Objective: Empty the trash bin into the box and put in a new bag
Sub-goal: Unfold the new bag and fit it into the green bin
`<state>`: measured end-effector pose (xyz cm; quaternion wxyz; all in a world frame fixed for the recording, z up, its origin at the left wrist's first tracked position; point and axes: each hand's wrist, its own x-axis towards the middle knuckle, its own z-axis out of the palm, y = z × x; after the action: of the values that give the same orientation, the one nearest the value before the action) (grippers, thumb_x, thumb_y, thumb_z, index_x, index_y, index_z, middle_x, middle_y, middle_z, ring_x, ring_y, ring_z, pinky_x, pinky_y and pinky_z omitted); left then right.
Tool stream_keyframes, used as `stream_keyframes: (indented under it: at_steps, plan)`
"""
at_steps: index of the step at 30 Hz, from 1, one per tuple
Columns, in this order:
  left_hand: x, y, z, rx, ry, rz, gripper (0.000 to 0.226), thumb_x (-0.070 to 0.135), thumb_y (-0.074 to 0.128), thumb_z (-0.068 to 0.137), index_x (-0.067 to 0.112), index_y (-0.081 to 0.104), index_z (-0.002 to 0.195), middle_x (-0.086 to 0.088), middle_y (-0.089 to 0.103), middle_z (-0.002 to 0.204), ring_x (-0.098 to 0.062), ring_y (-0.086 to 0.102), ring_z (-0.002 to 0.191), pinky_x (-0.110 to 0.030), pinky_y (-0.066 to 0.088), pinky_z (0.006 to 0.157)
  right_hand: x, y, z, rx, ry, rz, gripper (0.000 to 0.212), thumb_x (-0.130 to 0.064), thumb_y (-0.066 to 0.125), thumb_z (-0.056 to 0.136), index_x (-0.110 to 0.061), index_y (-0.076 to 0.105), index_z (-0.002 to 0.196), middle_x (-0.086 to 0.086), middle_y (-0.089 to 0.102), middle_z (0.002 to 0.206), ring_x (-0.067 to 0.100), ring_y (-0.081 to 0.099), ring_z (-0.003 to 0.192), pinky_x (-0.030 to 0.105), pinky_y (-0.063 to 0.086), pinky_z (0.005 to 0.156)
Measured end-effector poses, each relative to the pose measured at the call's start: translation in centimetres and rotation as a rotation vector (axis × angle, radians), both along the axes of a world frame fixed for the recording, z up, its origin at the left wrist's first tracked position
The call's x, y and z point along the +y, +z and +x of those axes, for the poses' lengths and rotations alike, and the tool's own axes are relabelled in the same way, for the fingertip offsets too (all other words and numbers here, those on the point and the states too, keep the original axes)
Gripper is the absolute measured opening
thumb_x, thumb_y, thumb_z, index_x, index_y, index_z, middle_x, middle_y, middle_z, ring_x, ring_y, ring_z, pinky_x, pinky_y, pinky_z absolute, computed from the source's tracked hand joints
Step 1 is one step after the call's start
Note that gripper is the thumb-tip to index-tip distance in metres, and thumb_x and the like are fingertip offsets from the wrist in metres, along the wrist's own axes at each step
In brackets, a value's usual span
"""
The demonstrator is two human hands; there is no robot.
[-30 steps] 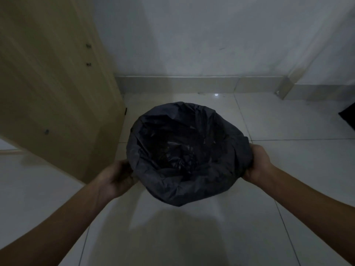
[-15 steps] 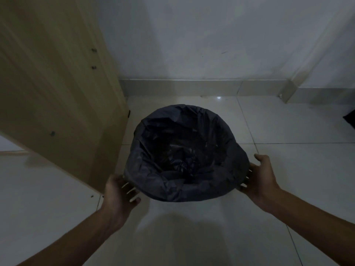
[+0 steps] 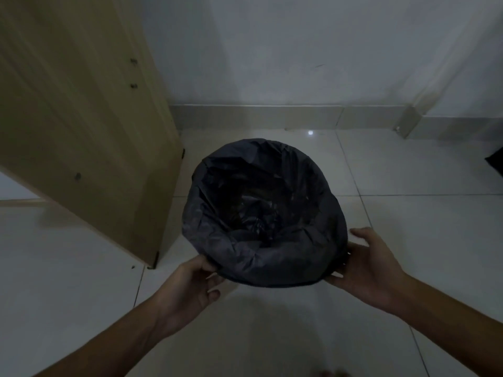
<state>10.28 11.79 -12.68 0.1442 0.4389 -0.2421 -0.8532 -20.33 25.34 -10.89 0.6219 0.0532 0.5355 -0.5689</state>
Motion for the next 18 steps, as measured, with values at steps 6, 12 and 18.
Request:
stream_keyframes:
  at_steps: [6, 12, 18]
  plan:
    - [1.0, 0.7, -1.0, 0.120, 0.005, 0.089, 0.034, -0.010, 0.068, 0.070, 0.009, 0.060, 0.097, -0.010, 0.065, 0.090, -0.016, 0.066, 0.067, -0.026, 0.051, 0.052, 1.2, -0.4, 1.9, 0.049, -0.004, -0.039, 0.019, -0.014, 0.054, 0.090, -0.015, 0.062, 0.073, 0.004, 0.056, 0.074, 0.022, 0.051, 0.073, 0.037, 0.040, 0.066]
    - [1.7, 1.1, -1.8, 0.200, 0.144, 0.097, 0.040, -0.017, 0.075, 0.059, 0.004, 0.066, 0.091, -0.007, 0.065, 0.073, -0.012, 0.062, 0.056, -0.032, 0.062, 0.074, 0.5, -0.9, 2.0, -0.101, -0.106, -0.094, 0.046, 0.013, 0.038, 0.090, -0.011, 0.069, 0.113, 0.013, 0.074, 0.107, 0.026, 0.066, 0.087, 0.032, 0.061, 0.063]
    - [1.9, 0.1, -1.5, 0.231, 0.177, 0.201, 0.052, -0.019, 0.069, 0.067, 0.007, 0.066, 0.111, -0.013, 0.067, 0.103, -0.018, 0.065, 0.080, -0.039, 0.062, 0.083, -1.0, -1.1, 3.5, -0.191, -0.231, -0.087, 0.043, -0.009, 0.033, 0.101, 0.000, 0.065, 0.129, 0.020, 0.071, 0.124, 0.035, 0.066, 0.108, 0.047, 0.062, 0.083]
